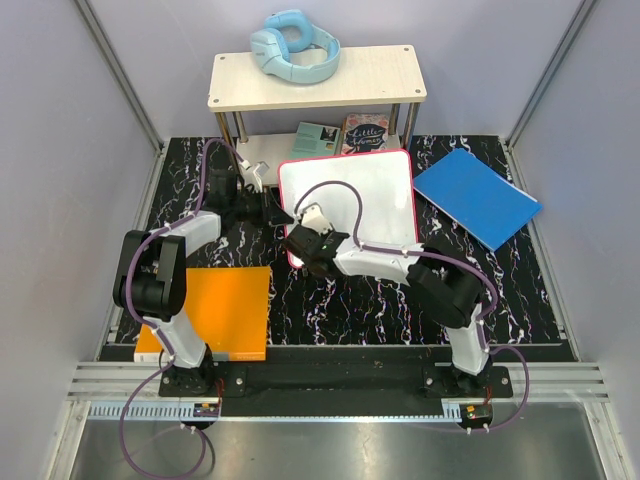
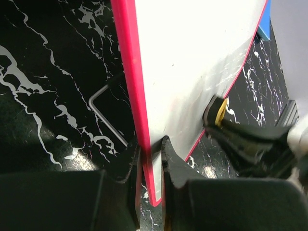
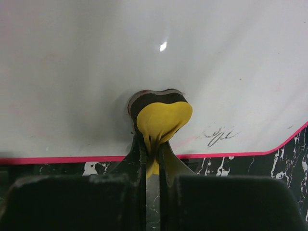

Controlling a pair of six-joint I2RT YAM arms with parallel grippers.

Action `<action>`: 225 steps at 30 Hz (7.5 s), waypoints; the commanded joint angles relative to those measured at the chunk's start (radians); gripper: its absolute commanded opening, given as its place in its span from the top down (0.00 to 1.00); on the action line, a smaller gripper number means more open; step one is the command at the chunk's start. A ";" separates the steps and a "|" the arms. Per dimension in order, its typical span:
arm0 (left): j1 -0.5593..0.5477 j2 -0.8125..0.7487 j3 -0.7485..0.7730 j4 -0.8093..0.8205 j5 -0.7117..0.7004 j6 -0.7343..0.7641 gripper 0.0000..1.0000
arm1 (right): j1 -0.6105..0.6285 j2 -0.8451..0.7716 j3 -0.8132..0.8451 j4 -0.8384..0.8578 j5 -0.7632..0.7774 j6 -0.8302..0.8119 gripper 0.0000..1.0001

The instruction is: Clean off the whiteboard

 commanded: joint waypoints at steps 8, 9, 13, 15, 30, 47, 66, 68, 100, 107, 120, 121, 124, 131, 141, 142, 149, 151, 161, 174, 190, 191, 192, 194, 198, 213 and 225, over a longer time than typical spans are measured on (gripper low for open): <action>0.001 0.006 0.023 0.016 -0.118 0.085 1.00 | -0.006 0.041 -0.007 0.161 -0.027 0.020 1.00; 0.001 0.006 0.023 0.016 -0.116 0.085 1.00 | -0.016 0.022 -0.020 0.163 -0.024 0.037 1.00; 0.003 0.004 0.021 0.017 -0.116 0.085 1.00 | -0.082 -0.028 -0.065 0.161 -0.009 0.071 1.00; 0.001 0.006 0.021 0.017 -0.118 0.085 1.00 | -0.101 -0.056 -0.089 0.163 0.000 0.077 1.00; 0.003 0.007 0.021 0.016 -0.121 0.085 1.00 | -0.161 -0.102 -0.194 0.140 0.027 0.141 1.00; 0.001 0.007 0.023 0.014 -0.118 0.087 1.00 | -0.132 -0.105 -0.260 0.259 -0.043 0.106 1.00; 0.001 0.007 0.024 0.011 -0.119 0.088 1.00 | -0.122 -0.059 -0.191 0.388 -0.096 0.063 1.00; 0.000 0.009 0.024 0.013 -0.119 0.088 1.00 | -0.122 -0.067 -0.211 0.388 -0.057 0.075 1.00; 0.001 0.012 0.024 0.014 -0.116 0.087 1.00 | -0.145 -0.174 -0.551 0.466 0.047 0.310 1.00; 0.000 0.013 0.024 0.013 -0.118 0.087 1.00 | -0.165 -0.199 -0.570 0.430 0.042 0.345 1.00; 0.000 0.013 0.026 0.013 -0.118 0.087 1.00 | -0.194 -0.268 -0.605 0.396 0.053 0.385 1.00; 0.000 0.013 0.026 0.013 -0.118 0.087 1.00 | -0.194 -0.268 -0.602 0.399 0.048 0.376 1.00; 0.001 0.013 0.026 0.013 -0.116 0.087 1.00 | -0.196 -0.260 -0.583 0.428 0.025 0.336 1.00; 0.001 0.015 0.026 0.011 -0.116 0.088 1.00 | -0.196 -0.223 -0.531 0.485 -0.003 0.263 1.00; -0.005 0.018 0.031 0.005 -0.119 0.091 1.00 | -0.196 -0.191 -0.424 0.522 -0.010 0.174 1.00; -0.006 0.018 0.031 0.005 -0.118 0.091 1.00 | -0.196 -0.186 -0.409 0.522 -0.012 0.163 1.00; -0.006 0.015 0.032 0.005 -0.119 0.093 1.00 | -0.198 -0.154 -0.381 0.550 -0.079 0.146 1.00; -0.006 0.018 0.032 0.005 -0.119 0.093 1.00 | -0.196 -0.159 -0.388 0.571 -0.122 0.117 1.00; -0.006 0.021 0.035 0.003 -0.121 0.091 1.00 | -0.116 -0.125 -0.356 0.575 -0.245 0.013 1.00; -0.008 0.019 0.034 0.005 -0.116 0.088 1.00 | -0.013 0.002 -0.169 0.367 -0.250 -0.047 1.00; -0.009 0.012 0.034 0.007 -0.124 0.084 1.00 | 0.019 -0.220 -0.267 0.218 -0.252 0.039 1.00; -0.009 0.013 0.034 0.005 -0.122 0.084 1.00 | 0.028 -0.226 -0.266 0.189 -0.257 0.043 1.00; -0.011 0.015 0.035 0.005 -0.124 0.084 1.00 | 0.039 -0.235 -0.269 0.178 -0.265 0.051 1.00; -0.009 0.016 0.037 0.005 -0.122 0.084 1.00 | 0.062 -0.260 -0.273 0.158 -0.306 0.057 1.00; -0.012 0.018 0.038 0.005 -0.122 0.084 1.00 | 0.083 -0.298 -0.298 0.089 -0.386 0.106 0.90; -0.014 -0.007 0.031 -0.007 -0.156 0.090 0.98 | 0.094 -0.438 -0.364 0.026 -0.414 0.150 0.26; -0.014 -0.083 -0.012 -0.029 -0.288 0.098 0.65 | 0.092 -0.557 -0.389 0.006 -0.302 0.193 0.06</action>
